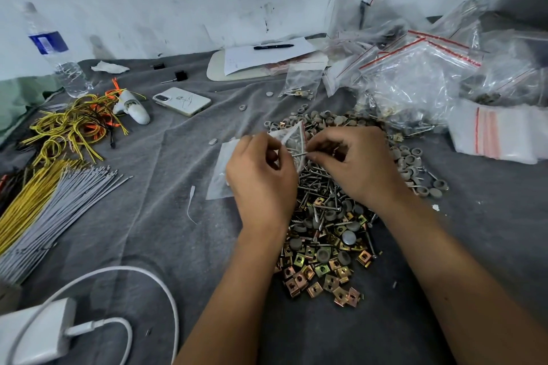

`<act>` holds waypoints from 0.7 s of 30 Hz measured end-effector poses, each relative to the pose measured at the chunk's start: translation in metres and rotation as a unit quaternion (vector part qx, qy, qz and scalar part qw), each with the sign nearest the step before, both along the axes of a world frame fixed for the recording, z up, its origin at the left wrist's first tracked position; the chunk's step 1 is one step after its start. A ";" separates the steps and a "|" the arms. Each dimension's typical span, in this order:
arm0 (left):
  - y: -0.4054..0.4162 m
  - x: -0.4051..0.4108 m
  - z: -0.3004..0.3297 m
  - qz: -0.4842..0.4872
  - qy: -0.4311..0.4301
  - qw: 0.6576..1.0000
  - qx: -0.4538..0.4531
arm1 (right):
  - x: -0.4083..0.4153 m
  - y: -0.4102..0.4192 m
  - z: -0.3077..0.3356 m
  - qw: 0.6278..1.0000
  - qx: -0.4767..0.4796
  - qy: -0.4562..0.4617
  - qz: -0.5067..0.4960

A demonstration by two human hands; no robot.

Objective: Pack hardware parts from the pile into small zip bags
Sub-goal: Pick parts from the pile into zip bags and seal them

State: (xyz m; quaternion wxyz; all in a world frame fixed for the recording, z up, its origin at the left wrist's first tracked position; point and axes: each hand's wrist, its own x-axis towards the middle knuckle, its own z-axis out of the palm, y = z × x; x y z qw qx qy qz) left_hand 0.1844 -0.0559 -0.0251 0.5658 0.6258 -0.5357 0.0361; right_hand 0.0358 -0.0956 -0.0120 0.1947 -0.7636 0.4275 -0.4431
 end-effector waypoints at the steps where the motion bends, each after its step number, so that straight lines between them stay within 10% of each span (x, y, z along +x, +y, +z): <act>1: 0.000 0.001 -0.001 -0.004 0.005 1.000 -0.004 | 0.000 0.000 0.000 1.000 0.002 0.001 0.003; 16: -0.001 0.005 0.002 -0.006 0.040 0.999 -0.025 | -0.001 -0.001 -0.001 0.998 -0.041 -0.039 -0.008; 21: -0.002 0.010 0.004 0.036 0.121 0.989 -0.076 | -0.004 -0.004 -0.002 0.967 0.038 0.251 -0.035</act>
